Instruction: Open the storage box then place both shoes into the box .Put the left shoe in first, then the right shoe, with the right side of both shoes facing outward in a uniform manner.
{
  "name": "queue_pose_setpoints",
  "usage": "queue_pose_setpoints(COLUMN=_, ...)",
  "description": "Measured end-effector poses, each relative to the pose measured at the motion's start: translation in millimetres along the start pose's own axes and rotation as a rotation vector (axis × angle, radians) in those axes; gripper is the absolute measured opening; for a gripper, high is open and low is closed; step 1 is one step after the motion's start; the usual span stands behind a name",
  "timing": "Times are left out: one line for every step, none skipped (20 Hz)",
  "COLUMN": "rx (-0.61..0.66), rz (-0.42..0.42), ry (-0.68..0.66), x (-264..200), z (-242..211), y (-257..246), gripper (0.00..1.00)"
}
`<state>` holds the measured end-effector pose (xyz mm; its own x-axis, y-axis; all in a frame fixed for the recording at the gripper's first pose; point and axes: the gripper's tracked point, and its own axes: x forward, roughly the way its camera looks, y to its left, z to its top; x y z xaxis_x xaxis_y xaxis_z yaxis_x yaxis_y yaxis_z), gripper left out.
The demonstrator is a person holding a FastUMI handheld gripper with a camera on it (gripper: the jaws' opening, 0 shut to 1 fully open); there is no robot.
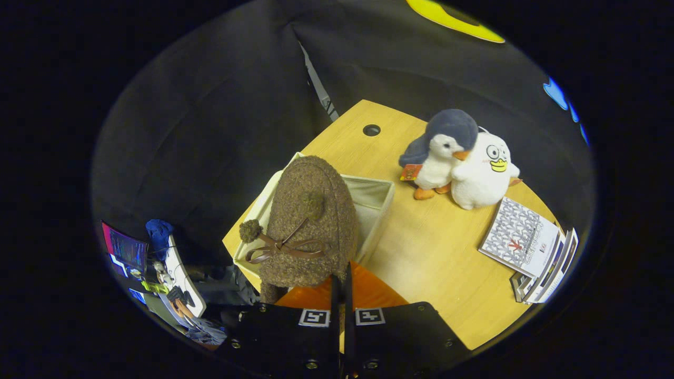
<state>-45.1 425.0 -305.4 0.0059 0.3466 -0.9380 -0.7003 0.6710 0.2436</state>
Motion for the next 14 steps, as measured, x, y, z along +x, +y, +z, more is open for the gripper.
queue_pose_setpoints(rx=-0.007, rz=0.001, ry=0.014, x=10.5, z=3.1, y=5.2, gripper=0.04)
queue_pose_setpoints(rx=-0.011, rz=0.001, ry=0.028, x=19.4, z=6.1, y=9.0, gripper=0.04)
queue_pose_setpoints(rx=-0.011, rz=0.002, ry=0.043, x=29.9, z=7.3, y=11.5, gripper=0.04)
queue_pose_setpoints(rx=-0.008, rz=0.003, ry=0.059, x=38.1, z=7.9, y=14.4, gripper=0.04)
queue_pose_setpoints(rx=-0.008, rz=0.002, ry=0.072, x=49.8, z=5.8, y=13.4, gripper=0.04)
queue_pose_setpoints(rx=-0.011, rz=-0.002, ry=0.081, x=56.4, z=6.9, y=14.8, gripper=0.04)
queue_pose_setpoints(rx=-0.020, rz=-0.008, ry=0.087, x=62.7, z=9.1, y=17.3, gripper=0.04)
queue_pose_setpoints(rx=-0.031, rz=-0.016, ry=0.093, x=68.3, z=11.2, y=18.4, gripper=0.04)
queue_pose_setpoints(rx=-0.035, rz=-0.028, ry=0.099, x=73.4, z=10.7, y=19.1, gripper=0.04)
queue_pose_setpoints(rx=-0.034, rz=-0.019, ry=0.110, x=77.5, z=9.8, y=22.5, gripper=0.04)
queue_pose_setpoints(rx=-0.018, rz=-0.002, ry=0.112, x=82.7, z=8.3, y=27.6, gripper=0.04)
queue_pose_setpoints(rx=-0.009, rz=0.015, ry=0.104, x=79.1, z=13.9, y=32.2, gripper=0.22)
queue_pose_setpoints(rx=-0.007, rz=0.013, ry=0.089, x=75.8, z=17.9, y=29.8, gripper=0.40)
queue_pose_setpoints(rx=-0.005, rz=0.008, ry=0.064, x=67.7, z=22.8, y=26.8, gripper=0.58)
